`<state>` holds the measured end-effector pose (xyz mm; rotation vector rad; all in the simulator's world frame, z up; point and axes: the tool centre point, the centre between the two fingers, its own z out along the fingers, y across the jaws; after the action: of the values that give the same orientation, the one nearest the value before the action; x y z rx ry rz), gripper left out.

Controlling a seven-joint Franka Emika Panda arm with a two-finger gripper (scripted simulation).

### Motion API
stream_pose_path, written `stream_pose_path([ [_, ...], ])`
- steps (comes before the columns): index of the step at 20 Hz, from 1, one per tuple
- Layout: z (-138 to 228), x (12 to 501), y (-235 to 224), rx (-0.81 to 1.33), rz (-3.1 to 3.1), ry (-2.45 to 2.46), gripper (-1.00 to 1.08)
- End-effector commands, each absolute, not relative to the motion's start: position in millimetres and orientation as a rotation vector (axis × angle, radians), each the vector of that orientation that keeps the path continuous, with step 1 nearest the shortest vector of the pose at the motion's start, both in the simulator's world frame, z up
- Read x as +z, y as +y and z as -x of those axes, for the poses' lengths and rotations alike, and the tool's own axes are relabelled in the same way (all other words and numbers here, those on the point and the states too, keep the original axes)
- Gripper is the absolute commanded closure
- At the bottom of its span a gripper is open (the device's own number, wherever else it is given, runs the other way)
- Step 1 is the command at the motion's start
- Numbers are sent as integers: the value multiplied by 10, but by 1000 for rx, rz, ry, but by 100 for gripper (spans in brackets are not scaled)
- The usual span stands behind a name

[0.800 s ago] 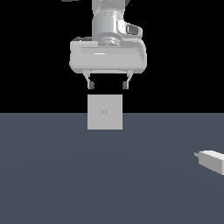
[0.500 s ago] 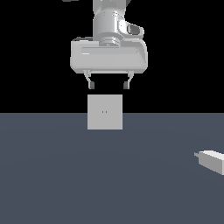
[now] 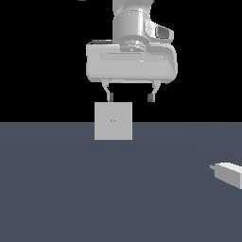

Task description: Plug the charger into the wall socket.

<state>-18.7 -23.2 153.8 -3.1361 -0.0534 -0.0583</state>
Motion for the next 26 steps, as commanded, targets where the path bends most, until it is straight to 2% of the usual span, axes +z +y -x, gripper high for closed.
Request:
stream_pose_path([
  [1,281,1462,-374,-72,3136,-71,-92],
  [16,842,887,-1401,-170,3124,-208,-92],
  [26,989,665,-1784,-205,3114,-258,-92],
])
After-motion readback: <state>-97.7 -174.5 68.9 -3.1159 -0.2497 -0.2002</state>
